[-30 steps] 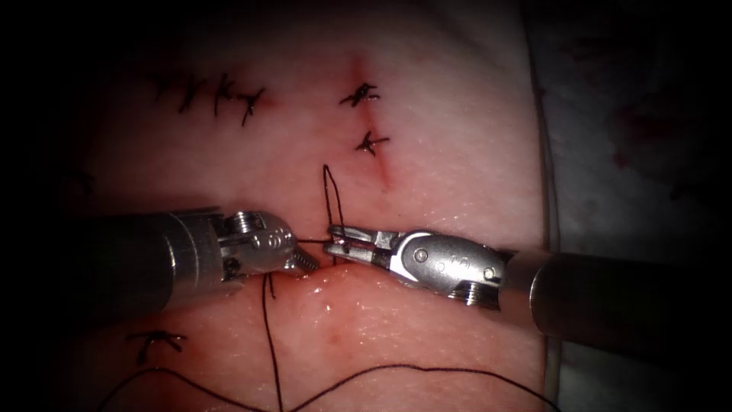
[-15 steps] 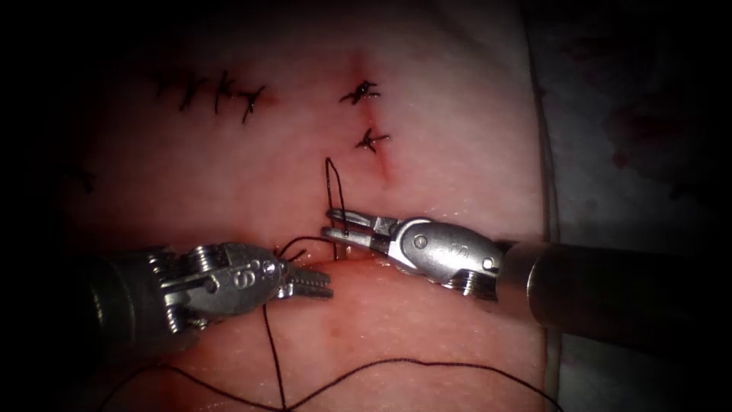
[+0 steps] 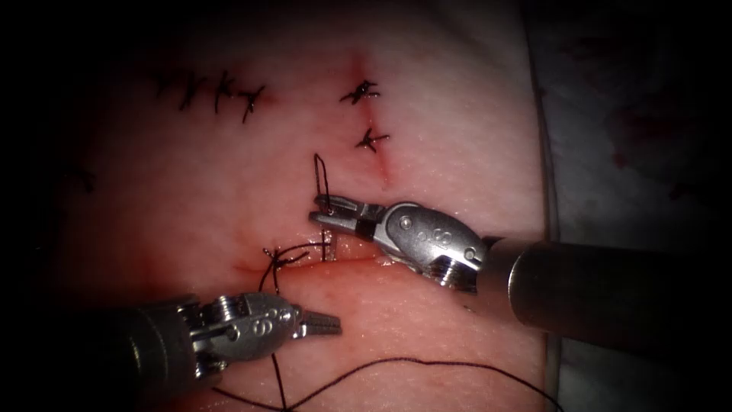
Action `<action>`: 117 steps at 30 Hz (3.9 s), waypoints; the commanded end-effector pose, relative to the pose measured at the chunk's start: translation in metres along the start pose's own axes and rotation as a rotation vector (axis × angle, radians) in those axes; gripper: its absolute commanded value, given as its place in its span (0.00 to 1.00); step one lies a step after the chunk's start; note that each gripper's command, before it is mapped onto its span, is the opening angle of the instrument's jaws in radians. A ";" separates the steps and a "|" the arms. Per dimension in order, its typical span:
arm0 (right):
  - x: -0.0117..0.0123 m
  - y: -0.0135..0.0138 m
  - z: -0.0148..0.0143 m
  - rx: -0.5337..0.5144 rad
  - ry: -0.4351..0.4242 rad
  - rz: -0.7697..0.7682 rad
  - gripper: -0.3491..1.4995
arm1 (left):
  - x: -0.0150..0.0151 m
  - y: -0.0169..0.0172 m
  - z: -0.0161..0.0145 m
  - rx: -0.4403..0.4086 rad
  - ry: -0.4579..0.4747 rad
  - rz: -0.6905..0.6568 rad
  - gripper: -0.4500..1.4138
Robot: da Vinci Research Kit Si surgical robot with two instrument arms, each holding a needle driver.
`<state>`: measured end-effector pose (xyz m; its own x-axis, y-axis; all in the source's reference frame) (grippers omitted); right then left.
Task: Wound Closure
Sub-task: Throw the needle with the right gripper through the bottom of the tissue.
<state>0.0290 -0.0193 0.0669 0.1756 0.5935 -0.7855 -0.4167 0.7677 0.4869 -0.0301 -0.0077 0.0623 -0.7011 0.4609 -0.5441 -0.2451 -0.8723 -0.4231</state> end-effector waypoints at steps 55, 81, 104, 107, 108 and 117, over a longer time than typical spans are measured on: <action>-0.0005 0.0026 0.0019 0.216 0.103 0.597 0.00 | -0.0024 0.0011 0.0036 -0.028 -0.012 0.020 0.11; 0.0015 0.0005 0.0023 0.056 0.026 1.032 0.00 | -0.0039 0.0015 0.0046 -0.031 -0.016 0.013 0.10; 0.0031 -0.0075 0.0024 0.207 -0.059 1.318 0.00 | -0.0052 0.0015 0.0033 -0.039 -0.017 0.026 0.06; 0.0034 -0.0094 0.0021 0.230 -0.090 1.393 0.00 | -0.0052 0.0015 0.0033 -0.038 -0.017 0.026 0.05; 0.0035 -0.0097 0.0021 0.235 -0.094 1.410 0.00 | -0.0052 0.0015 0.0033 -0.037 -0.021 0.027 0.05; 0.0031 -0.0116 0.0020 0.294 -0.131 1.661 0.00 | -0.0052 0.0015 0.0033 -0.038 -0.024 0.027 0.04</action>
<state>0.0353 -0.0261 0.0589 -0.1768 0.7406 0.6482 -0.0406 -0.6636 0.7470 -0.0285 -0.0119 0.0662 -0.7233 0.4335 -0.5375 -0.2003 -0.8767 -0.4374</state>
